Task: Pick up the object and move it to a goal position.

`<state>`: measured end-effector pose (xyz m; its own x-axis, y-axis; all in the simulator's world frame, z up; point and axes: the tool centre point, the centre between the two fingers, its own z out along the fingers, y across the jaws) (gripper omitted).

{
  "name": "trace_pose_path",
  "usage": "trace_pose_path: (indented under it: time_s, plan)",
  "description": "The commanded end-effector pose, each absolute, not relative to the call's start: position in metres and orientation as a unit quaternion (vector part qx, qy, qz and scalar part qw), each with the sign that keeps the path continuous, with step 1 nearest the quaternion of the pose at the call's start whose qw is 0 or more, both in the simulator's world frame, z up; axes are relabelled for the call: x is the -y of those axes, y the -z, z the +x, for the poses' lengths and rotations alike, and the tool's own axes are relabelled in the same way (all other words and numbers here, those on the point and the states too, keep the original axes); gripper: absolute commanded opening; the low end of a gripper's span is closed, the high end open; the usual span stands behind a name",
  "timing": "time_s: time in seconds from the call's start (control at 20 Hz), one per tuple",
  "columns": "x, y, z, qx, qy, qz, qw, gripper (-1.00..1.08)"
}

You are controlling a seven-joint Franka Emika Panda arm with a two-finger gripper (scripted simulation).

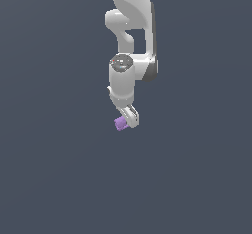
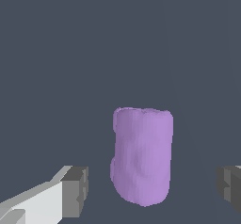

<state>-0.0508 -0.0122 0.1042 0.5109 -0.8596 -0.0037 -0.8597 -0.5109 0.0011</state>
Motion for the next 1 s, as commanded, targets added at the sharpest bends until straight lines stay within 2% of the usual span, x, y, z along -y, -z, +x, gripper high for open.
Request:
trace_pose_path:
  time_s: [0.0, 0.5, 0.95]
  plan:
    - [0.013, -0.103, -0.052, -0.507, -0.001, -0.862, 0.000, 1.00]
    - [0.013, -0.099, -0.053, -0.516, 0.000, -0.857, 0.000, 1.00]
    - [0.013, -0.062, -0.054, -0.518, 0.000, -0.855, 0.000, 1.00]
